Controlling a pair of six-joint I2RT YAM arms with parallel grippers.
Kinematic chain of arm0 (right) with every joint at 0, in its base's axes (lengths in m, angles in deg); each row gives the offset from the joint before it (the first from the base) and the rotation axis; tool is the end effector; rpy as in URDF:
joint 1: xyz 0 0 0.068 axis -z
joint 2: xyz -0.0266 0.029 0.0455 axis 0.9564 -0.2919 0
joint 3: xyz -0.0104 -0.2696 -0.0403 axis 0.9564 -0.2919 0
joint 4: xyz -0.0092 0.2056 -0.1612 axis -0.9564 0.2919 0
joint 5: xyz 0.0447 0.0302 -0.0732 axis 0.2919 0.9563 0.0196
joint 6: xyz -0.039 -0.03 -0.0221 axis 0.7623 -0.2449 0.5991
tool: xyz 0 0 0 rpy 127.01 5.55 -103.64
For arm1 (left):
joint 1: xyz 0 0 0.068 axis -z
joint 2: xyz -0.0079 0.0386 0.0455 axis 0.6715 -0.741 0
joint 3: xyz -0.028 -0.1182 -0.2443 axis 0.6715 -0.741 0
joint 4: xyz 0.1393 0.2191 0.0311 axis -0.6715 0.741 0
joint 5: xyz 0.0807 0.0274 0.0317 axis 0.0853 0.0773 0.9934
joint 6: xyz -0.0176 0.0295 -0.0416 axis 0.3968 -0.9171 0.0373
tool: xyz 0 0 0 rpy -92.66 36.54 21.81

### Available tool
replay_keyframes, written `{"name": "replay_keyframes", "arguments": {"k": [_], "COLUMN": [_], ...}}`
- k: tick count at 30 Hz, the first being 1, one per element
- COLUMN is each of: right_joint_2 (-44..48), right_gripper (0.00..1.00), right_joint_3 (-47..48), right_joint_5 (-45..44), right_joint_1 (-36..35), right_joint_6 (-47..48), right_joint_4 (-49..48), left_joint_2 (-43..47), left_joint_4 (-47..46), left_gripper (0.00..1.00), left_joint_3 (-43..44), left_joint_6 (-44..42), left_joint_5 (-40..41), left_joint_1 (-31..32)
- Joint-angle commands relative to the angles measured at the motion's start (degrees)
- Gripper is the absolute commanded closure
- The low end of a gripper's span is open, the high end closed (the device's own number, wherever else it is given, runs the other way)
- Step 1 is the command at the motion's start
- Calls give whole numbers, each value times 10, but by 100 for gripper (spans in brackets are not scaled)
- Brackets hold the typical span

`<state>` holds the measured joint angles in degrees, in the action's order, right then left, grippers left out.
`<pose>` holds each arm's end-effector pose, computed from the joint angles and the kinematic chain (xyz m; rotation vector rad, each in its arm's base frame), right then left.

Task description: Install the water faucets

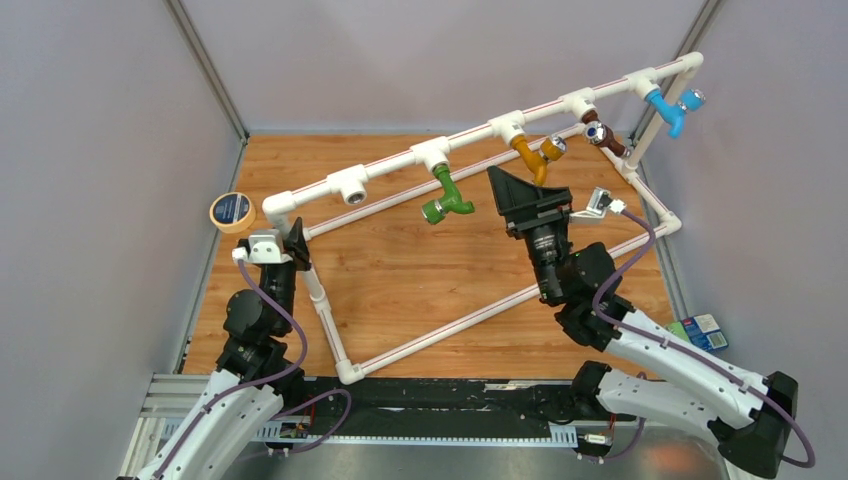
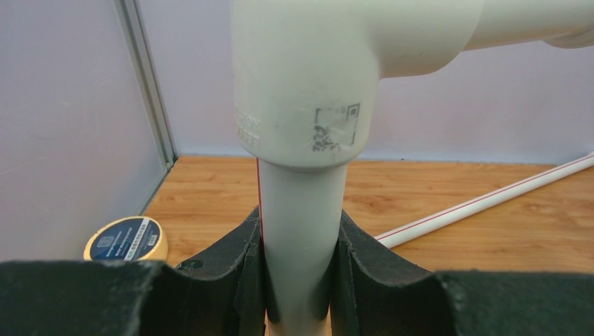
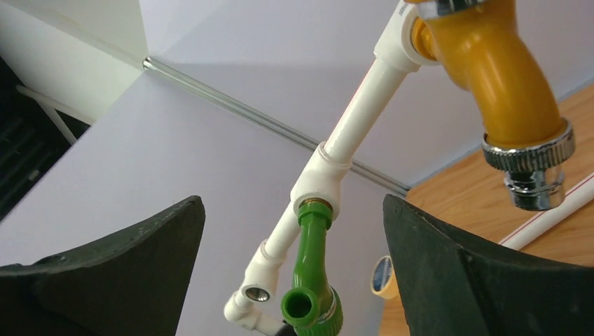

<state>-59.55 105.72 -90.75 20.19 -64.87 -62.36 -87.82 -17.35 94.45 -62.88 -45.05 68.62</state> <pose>0.1380 0.1463 0.3807 0.6848 1.2351 1.2563 0.1130 -0.0387 0.2956 -0.0601 1.2981 -0.0589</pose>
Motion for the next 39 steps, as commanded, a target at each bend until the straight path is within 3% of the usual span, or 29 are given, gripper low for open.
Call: {"name": "replay_keyframes", "arguments": {"k": [1, 6, 12, 16, 19, 25, 29, 33, 39], "right_joint_2": [46, 64, 46, 43, 17, -45, -87, -125, -140], "right_gripper": [0, 0, 0, 0, 0, 1, 6, 16, 40], "right_joint_3": [1, 72, 152, 130, 132, 140, 147, 144, 122], "right_joint_5": [75, 214, 308, 320, 294, 266, 262, 233, 248], "right_joint_1": [-2, -2, -8, -14, -24, -45, -46, -46, -53], "right_joint_6": [281, 722, 1139, 1370, 1483, 1615, 1646, 1628, 1484], "right_joint_4": [11, 134, 344, 366, 363, 292, 256, 208, 116], "left_joint_2": [-9, -11, -11, -12, -12, -11, -11, -5, -2], "left_joint_4": [20, 20, 23, 23, 23, 23, 24, 24, 25], "left_gripper": [100, 100, 100, 100, 100, 100, 100, 100, 100], "left_joint_3": [6, 7, 8, 8, 8, 8, 8, 8, 8], "left_joint_6": [5, 3, 4, 5, 3, 3, 3, 3, 3], "left_joint_5": [10, 9, 9, 8, 9, 9, 9, 9, 11], "left_joint_1": [-3, -2, -2, -3, -2, -2, -2, -3, -2]}}
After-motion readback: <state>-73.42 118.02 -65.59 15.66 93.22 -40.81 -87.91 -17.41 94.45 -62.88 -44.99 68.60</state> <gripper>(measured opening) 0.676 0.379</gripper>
